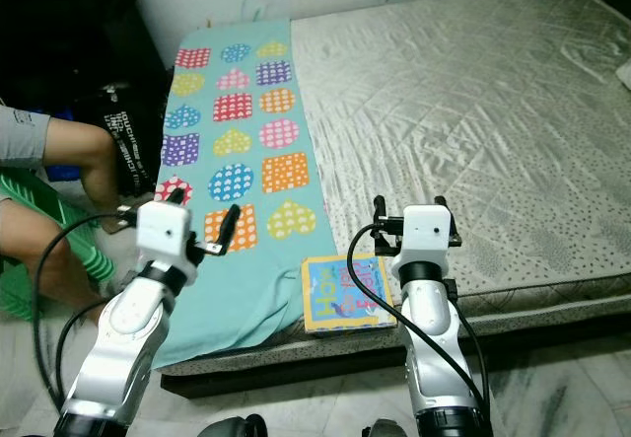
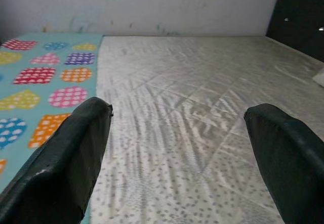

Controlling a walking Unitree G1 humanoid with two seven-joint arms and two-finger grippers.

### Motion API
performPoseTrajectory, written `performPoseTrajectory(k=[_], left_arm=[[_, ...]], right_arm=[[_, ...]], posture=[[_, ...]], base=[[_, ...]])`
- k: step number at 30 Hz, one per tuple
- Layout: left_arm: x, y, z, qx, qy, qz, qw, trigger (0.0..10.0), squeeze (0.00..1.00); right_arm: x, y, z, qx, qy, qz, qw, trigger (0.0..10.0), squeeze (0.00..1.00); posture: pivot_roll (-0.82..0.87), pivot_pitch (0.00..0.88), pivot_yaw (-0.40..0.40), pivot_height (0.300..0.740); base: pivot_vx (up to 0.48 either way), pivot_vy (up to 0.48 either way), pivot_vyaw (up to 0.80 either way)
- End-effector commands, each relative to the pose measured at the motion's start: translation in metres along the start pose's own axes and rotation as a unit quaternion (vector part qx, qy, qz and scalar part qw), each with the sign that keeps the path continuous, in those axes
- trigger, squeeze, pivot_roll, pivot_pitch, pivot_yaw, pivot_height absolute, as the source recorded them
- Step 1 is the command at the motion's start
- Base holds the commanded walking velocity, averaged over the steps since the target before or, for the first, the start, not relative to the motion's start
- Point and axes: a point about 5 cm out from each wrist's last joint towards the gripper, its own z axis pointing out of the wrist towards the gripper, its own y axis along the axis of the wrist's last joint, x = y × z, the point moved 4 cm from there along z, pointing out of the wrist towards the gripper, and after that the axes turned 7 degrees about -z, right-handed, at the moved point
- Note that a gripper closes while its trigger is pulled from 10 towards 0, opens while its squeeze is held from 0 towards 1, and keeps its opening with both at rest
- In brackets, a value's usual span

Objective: Clean up the room

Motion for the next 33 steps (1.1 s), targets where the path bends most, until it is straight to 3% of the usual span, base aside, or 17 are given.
performPoseTrajectory(k=[1,12,16,22,25,30,31,33], left_arm=[[0.000,-0.006,0.002,0.007,-0.006,0.006,1.000,10.0,0.00],[0.010,-0.013,0.013,0.002,0.024,0.005,1.000,10.0,0.00],[-0.001,-0.013,0.019,0.002,-0.001,-0.006,1.000,10.0,0.00],[-0.011,-0.017,0.021,0.006,-0.028,-0.007,1.000,10.0,0.00],[-0.013,-0.018,0.018,0.006,-0.025,-0.011,1.000,10.0,0.00],[-0.009,-0.024,0.009,0.002,0.011,-0.022,1.000,10.0,0.00],[-0.004,-0.025,0.005,0.000,0.032,-0.025,0.999,10.0,0.00],[0.005,-0.025,-0.003,-0.006,0.070,-0.029,0.997,10.0,0.00]], right_arm=[[0.003,0.004,0.003,-0.007,0.001,-0.005,1.000,10.0,0.00],[-0.003,0.004,0.014,-0.020,-0.024,-0.001,1.000,10.0,0.00],[-0.008,0.006,0.015,-0.029,-0.048,0.003,0.998,10.0,0.00],[-0.008,0.002,0.012,-0.025,-0.061,0.007,0.998,10.0,0.00],[-0.005,0.003,0.012,-0.022,-0.054,0.007,0.998,10.0,0.00],[0.013,0.004,0.015,-0.024,0.007,-0.006,1.000,10.0,0.00],[0.022,0.005,0.017,-0.025,0.033,-0.009,0.999,10.0,0.00],[0.037,0.009,0.021,-0.030,0.077,-0.015,0.996,10.0,0.00]], posture=[[-0.09,0.076,0.131,0.731],[-0.10,0.014,0.190,0.731],[-0.14,0.015,0.248,0.731],[-0.16,0.028,0.258,0.731],[-0.14,0.034,0.209,0.731],[-0.10,0.038,0.101,0.731],[-0.06,0.037,0.037,0.731],[-0.01,0.041,-0.017,0.731]], base=[[0.000,0.000,0.00],[0.000,0.000,0.00],[0.000,0.000,0.00],[0.000,0.000,0.00],[0.000,0.000,0.00],[0.000,0.000,0.00],[0.000,0.000,0.00],[0.000,0.000,0.00]])
